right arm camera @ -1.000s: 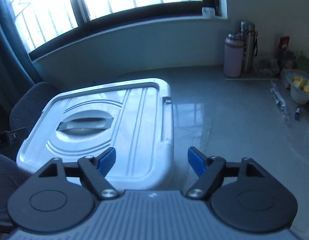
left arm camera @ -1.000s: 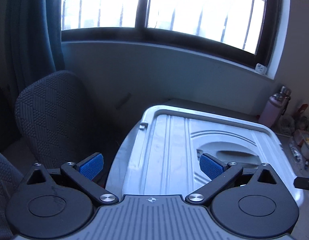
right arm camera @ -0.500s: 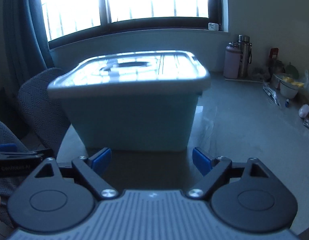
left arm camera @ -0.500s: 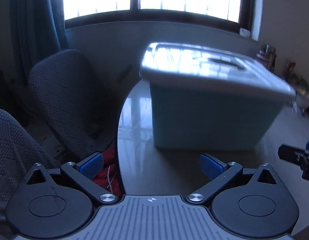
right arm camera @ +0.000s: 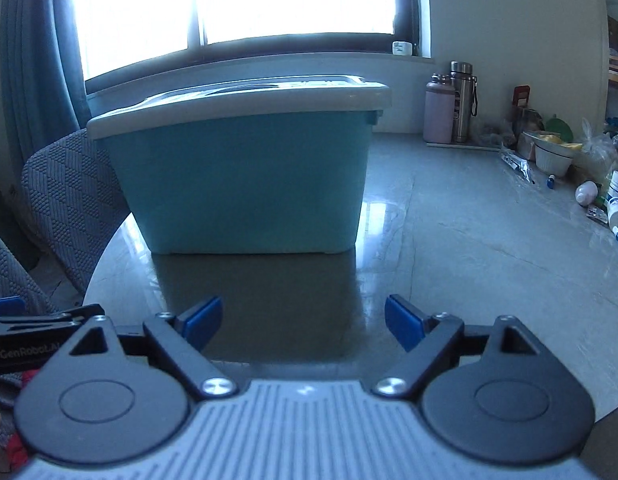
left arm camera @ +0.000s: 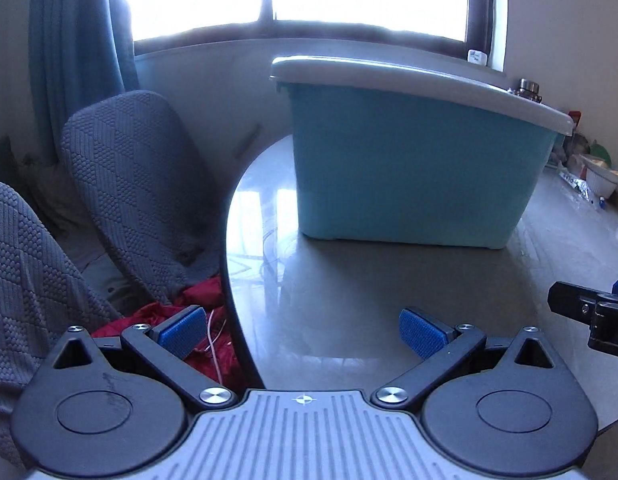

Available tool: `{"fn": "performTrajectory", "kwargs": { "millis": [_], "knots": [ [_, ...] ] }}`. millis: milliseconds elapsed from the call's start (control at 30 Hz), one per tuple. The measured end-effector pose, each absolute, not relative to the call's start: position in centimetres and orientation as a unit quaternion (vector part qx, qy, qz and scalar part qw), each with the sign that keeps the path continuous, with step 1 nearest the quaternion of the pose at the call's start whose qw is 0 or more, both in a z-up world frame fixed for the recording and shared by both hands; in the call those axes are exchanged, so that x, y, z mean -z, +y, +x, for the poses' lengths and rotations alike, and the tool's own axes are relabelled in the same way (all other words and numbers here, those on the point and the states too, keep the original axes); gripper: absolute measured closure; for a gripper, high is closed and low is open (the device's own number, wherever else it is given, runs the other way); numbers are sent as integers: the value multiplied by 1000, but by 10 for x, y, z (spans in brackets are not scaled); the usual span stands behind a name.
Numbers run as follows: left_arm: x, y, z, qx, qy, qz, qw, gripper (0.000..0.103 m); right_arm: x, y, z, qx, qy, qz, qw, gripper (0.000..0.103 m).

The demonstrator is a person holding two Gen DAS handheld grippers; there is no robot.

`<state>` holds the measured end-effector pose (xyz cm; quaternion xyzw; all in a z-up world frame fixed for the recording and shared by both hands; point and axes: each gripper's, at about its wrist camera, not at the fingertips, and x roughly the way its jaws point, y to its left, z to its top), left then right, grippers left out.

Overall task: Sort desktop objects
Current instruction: 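Open both grippers and pull both tools back from the lidded bin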

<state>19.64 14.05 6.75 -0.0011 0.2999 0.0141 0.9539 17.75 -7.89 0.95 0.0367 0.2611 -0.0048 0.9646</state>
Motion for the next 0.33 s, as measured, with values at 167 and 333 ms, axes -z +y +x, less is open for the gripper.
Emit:
{"fn": "performTrajectory", "kwargs": {
  "millis": [167, 333],
  "knots": [
    [-69, 135, 200, -8, 287, 8, 958, 0, -12, -79, 179, 2, 261, 39, 965, 15],
    [-68, 134, 205, 2, 287, 6, 958, 0, -13, -79, 183, 0, 265, 42, 963, 15]
  ]
}}
